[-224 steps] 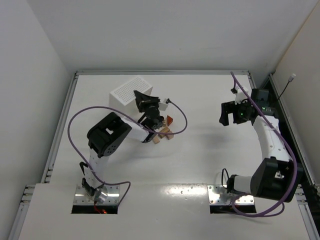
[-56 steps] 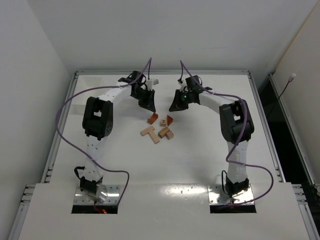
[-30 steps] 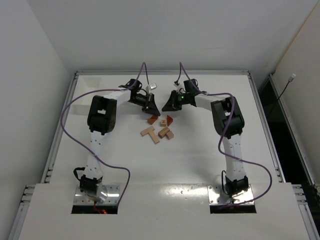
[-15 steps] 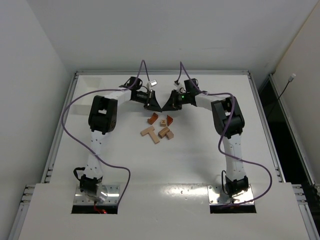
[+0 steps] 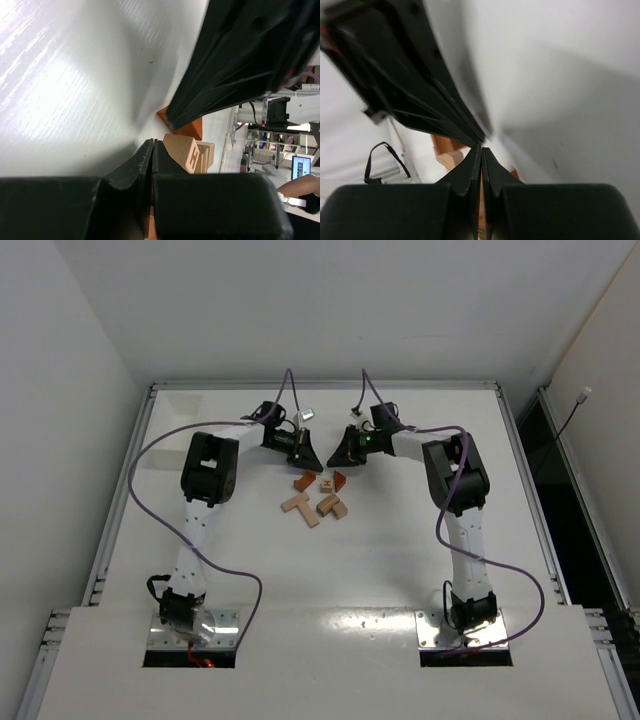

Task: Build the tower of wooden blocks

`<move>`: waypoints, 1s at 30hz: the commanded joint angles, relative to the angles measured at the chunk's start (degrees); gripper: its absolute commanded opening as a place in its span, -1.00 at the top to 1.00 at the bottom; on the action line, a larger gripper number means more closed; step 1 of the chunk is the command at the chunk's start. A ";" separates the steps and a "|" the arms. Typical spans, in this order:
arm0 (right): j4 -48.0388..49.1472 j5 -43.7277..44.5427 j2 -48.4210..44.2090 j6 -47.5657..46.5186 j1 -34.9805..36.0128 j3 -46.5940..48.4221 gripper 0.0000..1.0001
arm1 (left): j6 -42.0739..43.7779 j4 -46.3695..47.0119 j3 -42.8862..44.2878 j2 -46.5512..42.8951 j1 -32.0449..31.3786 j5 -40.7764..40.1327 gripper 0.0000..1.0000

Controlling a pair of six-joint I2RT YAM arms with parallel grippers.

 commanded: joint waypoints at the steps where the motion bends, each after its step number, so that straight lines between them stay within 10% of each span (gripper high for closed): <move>1: 0.36 -1.26 -0.93 -0.56 -0.21 -3.14 1.00 | 3.37 0.04 -0.89 -0.15 -0.13 -0.85 1.00; 30: 5.27 -5.30 -12.70 2.07 3.22 -20.71 1.00 | 14.27 0.48 -34.82 -21.69 -7.24 1.00 1.00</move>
